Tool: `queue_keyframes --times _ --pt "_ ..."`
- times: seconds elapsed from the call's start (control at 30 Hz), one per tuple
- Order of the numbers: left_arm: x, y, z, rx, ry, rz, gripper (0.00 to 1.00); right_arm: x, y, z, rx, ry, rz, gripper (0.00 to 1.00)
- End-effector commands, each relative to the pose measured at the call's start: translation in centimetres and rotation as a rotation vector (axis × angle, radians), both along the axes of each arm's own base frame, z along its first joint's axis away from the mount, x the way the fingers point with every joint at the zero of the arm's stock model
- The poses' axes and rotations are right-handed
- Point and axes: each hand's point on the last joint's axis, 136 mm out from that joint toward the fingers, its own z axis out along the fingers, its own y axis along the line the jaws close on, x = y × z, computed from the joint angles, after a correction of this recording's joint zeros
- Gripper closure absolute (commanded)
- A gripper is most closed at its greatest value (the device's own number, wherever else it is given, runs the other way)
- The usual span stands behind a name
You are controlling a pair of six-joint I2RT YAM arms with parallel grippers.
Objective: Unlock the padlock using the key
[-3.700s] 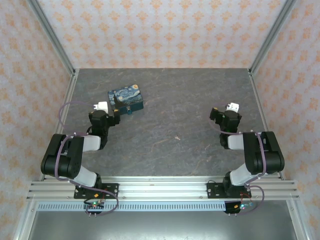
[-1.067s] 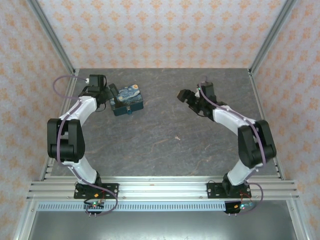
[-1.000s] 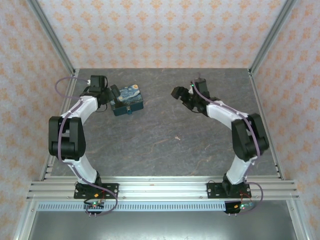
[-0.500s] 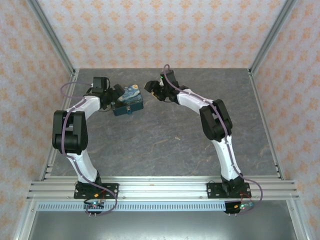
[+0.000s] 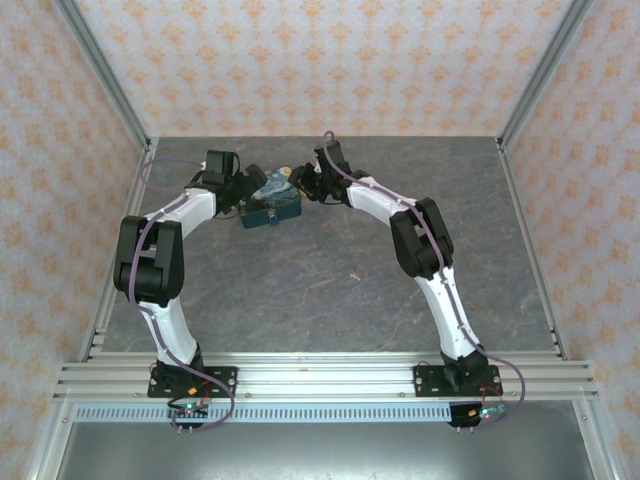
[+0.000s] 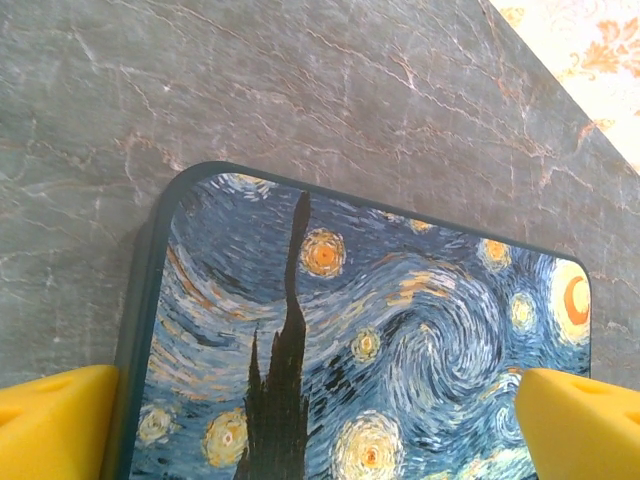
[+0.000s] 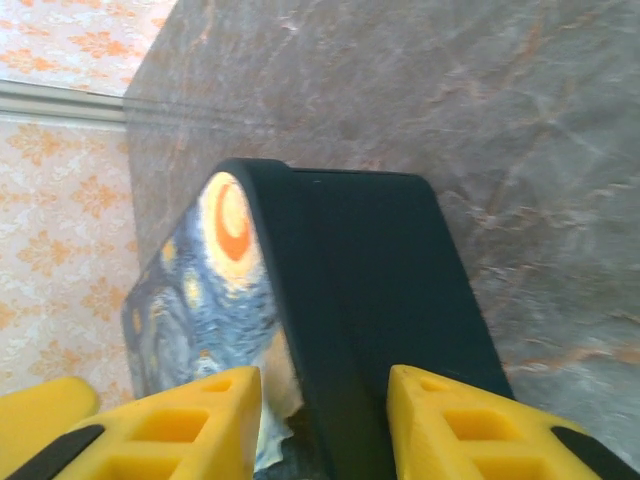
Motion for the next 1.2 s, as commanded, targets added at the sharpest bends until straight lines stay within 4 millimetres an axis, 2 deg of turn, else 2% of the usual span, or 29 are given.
queue_keyframes --times 0.0,0.2,0.37,0.57,0.77,0.9,1.07,1.17 --pt "0.4 -3.3 1.9 -0.031 -0.042 -0.053 0.00 -2.8 0.4 2.3 0.024 -0.015 0.039 0.62" --pt "-1.9 -6.5 2.0 -0.017 -0.049 -0.096 0.00 -6.1 -2.3 2.5 0.030 -0.019 -0.001 0.62" --pt "-4.5 -8.9 1.9 -0.014 -0.054 -0.120 0.00 -9.1 -5.0 1.4 0.033 -0.011 -0.055 0.63" --pt "-8.0 -11.1 2.0 0.017 -0.066 -0.136 0.00 -12.1 -7.2 0.7 0.063 0.004 -0.101 0.61" --pt "-9.7 -11.0 1.4 0.041 -0.035 -0.108 0.00 -14.2 -9.1 0.3 0.057 0.013 -0.131 0.58" --pt "-10.0 -10.6 1.1 0.067 -0.013 -0.103 0.00 -15.4 -10.4 -0.1 0.056 0.016 -0.161 0.48" --pt "-10.0 -9.3 1.9 0.146 0.006 -0.100 0.00 -16.3 -11.7 1.5 0.031 -0.023 -0.178 0.33" --pt "-10.1 -8.5 3.2 0.170 0.001 -0.103 0.00 -16.7 -12.6 2.9 -0.003 -0.055 -0.185 0.31"
